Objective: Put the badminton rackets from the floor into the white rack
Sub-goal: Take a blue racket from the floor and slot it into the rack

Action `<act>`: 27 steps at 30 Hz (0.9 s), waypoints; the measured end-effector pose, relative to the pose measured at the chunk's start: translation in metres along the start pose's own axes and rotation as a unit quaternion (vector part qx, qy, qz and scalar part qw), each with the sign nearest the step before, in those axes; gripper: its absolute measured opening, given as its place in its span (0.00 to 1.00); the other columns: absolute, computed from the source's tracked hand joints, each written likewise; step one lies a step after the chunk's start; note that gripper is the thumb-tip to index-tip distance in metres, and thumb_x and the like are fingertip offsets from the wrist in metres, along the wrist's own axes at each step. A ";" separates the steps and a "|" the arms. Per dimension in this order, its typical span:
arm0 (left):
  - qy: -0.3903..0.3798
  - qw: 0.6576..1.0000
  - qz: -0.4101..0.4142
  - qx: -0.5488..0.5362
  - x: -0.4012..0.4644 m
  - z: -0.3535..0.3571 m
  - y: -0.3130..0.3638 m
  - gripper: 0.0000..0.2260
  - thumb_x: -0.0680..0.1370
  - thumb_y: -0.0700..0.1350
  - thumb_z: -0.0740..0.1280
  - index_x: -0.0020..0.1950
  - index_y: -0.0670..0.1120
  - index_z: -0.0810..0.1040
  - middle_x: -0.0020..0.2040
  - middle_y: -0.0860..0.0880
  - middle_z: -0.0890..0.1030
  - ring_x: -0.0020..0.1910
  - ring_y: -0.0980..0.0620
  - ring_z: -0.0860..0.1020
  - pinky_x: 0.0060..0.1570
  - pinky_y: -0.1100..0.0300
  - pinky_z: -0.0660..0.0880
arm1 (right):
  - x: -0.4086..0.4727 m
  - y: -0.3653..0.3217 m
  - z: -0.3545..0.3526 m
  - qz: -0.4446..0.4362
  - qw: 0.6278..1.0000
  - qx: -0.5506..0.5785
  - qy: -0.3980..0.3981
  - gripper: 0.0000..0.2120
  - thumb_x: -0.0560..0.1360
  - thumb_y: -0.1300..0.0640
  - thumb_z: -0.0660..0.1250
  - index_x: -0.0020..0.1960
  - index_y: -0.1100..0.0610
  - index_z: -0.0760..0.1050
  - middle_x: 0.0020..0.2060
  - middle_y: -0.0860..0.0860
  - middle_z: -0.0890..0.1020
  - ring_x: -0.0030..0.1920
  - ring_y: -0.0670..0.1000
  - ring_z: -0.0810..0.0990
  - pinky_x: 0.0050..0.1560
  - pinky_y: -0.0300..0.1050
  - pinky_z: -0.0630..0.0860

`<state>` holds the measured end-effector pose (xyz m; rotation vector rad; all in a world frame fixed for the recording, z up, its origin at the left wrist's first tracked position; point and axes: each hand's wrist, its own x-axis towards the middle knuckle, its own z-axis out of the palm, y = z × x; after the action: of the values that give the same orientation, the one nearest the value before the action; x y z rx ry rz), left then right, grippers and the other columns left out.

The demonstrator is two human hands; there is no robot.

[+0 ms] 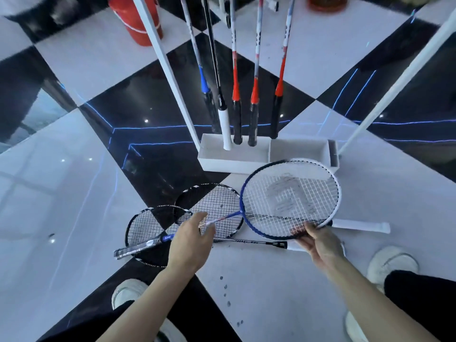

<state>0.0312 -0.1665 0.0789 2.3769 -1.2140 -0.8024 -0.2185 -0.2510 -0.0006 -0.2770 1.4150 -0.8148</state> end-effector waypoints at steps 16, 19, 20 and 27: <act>0.110 0.963 0.118 -0.215 -0.071 -0.151 0.111 0.31 0.70 0.47 0.74 0.69 0.45 0.66 0.60 0.43 0.77 0.55 0.46 0.78 0.60 0.50 0.74 | -0.199 -0.157 0.023 -0.324 0.915 -0.166 -0.174 0.03 0.74 0.65 0.64 0.43 0.60 0.76 0.41 0.59 0.81 0.40 0.55 0.83 0.44 0.46 0.82; 0.056 0.938 0.160 -0.302 -0.088 -0.182 0.133 0.24 0.69 0.37 0.75 0.62 0.45 0.72 0.47 0.48 0.81 0.40 0.54 0.81 0.48 0.56 0.78 | -0.237 -0.186 0.026 -0.375 0.879 -0.222 -0.193 0.04 0.73 0.65 0.66 0.42 0.59 0.78 0.40 0.58 0.83 0.43 0.58 0.83 0.48 0.50 0.81; 0.023 0.935 0.166 -0.312 -0.094 -0.190 0.138 0.18 0.69 0.35 0.74 0.56 0.44 0.76 0.41 0.50 0.83 0.37 0.54 0.81 0.46 0.56 0.77 | -0.248 -0.194 0.027 -0.383 0.869 -0.237 -0.207 0.03 0.73 0.65 0.66 0.43 0.61 0.78 0.39 0.57 0.83 0.41 0.57 0.83 0.48 0.51 0.81; -0.141 0.933 0.192 -0.270 -0.134 -0.219 0.141 0.09 0.67 0.46 0.75 0.44 0.44 0.85 0.48 0.45 0.86 0.52 0.45 0.83 0.60 0.47 0.75 | -0.309 -0.222 0.034 -0.468 0.784 -0.355 -0.200 0.06 0.75 0.62 0.65 0.42 0.53 0.77 0.37 0.52 0.82 0.40 0.52 0.82 0.51 0.56 0.80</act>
<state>0.0178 -0.1252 0.3693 1.5622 -1.2991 -1.1828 -0.2442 -0.2184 0.3790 -1.7460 1.0652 -0.8734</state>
